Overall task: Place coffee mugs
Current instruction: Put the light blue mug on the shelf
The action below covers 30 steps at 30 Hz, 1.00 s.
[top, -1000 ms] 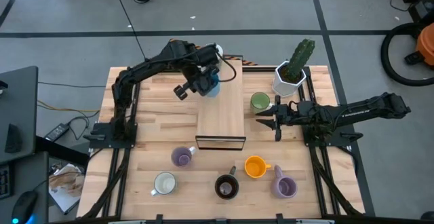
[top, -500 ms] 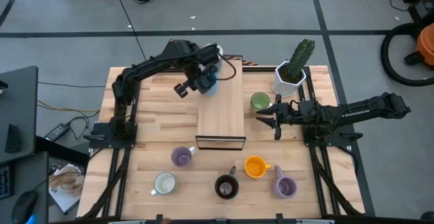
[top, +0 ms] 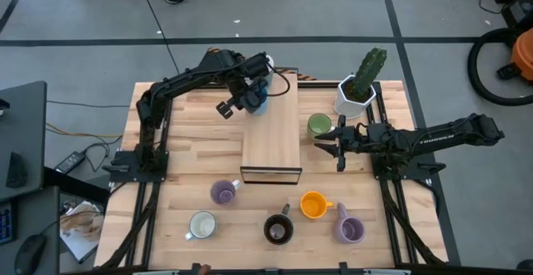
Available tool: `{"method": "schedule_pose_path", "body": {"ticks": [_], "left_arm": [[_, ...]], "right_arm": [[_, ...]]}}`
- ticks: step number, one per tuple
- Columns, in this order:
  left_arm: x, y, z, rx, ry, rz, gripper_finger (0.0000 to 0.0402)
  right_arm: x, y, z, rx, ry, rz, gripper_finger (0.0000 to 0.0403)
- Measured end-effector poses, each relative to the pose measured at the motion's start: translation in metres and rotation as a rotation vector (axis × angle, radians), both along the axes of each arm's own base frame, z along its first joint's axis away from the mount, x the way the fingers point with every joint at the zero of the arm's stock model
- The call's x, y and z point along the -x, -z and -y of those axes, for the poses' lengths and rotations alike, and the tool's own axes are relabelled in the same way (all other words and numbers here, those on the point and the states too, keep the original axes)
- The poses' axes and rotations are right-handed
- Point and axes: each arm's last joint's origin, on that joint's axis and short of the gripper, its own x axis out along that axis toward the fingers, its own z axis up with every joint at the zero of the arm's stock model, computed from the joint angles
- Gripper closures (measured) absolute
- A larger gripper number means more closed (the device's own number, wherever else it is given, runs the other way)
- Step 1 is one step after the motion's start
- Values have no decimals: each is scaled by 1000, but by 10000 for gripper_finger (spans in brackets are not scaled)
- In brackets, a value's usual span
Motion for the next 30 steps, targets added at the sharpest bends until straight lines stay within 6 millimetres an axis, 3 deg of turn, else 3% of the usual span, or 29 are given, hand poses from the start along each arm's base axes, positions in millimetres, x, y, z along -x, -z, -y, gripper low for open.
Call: {"method": "schedule_pose_path", "body": {"ticks": [12,30], "left_arm": [[-6,1,-3,-58,-51,30,292],[-8,1,1,-112,-59,16,276]], "right_arm": [[0,-1,0,-1,0,8,286],[0,-1,0,-19,-2,11,286]]}}
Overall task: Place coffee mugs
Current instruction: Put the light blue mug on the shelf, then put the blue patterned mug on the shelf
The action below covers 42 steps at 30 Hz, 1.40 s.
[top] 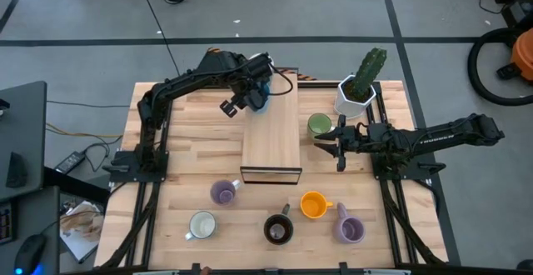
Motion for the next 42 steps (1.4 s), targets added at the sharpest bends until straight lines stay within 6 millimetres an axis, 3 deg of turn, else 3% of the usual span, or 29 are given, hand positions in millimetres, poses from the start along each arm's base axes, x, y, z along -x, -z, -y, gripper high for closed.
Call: {"method": "schedule_pose_path", "body": {"ticks": [13,22,27,34,42], "left_arm": [[-2,-2,8,-14,-61,12,215],[6,-25,27,-46,-58,78,183],[7,-39,48,-76,-127,149,182],[14,-59,92,-99,-260,262,182],[16,-61,151,125,-590,349,182]], "right_arm": [[0,-1,0,7,0,6,286],[0,-2,0,20,0,16,286],[0,-2,0,27,0,18,286],[0,-4,0,64,1,34,286],[0,-6,0,88,4,52,286]]}}
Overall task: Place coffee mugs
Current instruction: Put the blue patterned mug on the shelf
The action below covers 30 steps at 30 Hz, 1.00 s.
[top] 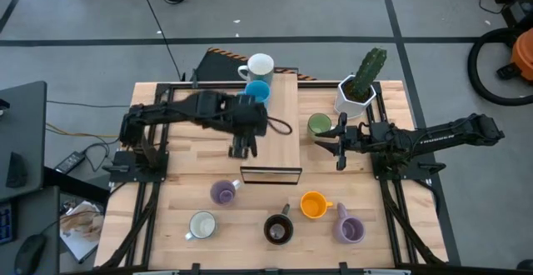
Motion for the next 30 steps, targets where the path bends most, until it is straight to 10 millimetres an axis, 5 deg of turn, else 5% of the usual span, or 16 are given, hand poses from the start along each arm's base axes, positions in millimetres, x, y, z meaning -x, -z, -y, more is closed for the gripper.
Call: {"method": "schedule_pose_path", "body": {"ticks": [11,23,30], "left_arm": [[19,12,78,278,-143,-120,182],[42,18,159,528,-655,-46,182],[46,50,191,555,-912,-109,190]], "right_arm": [[0,1,-1,32,-31,-10,286],[0,-6,-1,159,-28,42,286],[0,-10,-1,206,-22,78,286]]}}
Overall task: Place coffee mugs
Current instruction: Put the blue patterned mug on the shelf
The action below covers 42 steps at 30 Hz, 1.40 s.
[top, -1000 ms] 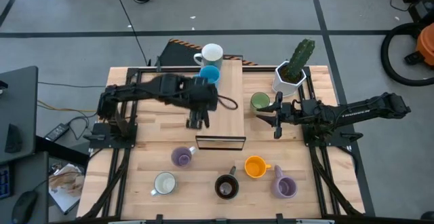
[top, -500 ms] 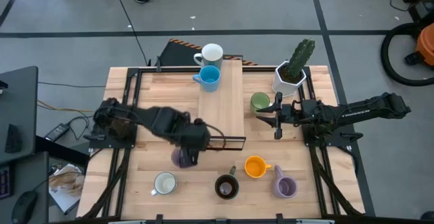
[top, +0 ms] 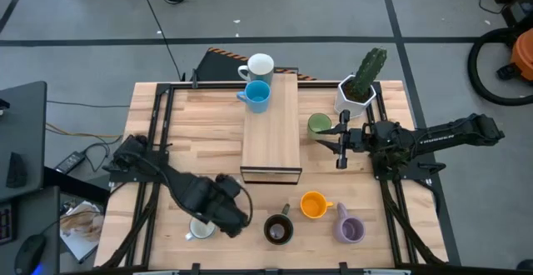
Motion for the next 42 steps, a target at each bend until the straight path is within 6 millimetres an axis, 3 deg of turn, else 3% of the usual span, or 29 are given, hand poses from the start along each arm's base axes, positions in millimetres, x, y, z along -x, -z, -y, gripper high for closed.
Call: {"method": "schedule_pose_path", "body": {"ticks": [4,7,15,23,32,42], "left_arm": [[0,29,13,106,-104,-146,203],[-1,45,26,192,-184,-157,211],[7,64,49,253,-270,-161,219],[19,66,48,120,-282,-168,219],[18,75,50,29,-299,-133,219],[14,114,50,59,-344,-119,221]], "right_arm": [[0,-1,0,0,-1,15,286],[0,-2,-1,-11,-25,24,286],[-1,-2,-3,-66,-96,29,286],[-1,1,-4,-129,-145,-3,286],[-2,4,-7,-142,-165,-34,286],[-3,6,-8,-142,-166,-41,286]]}}
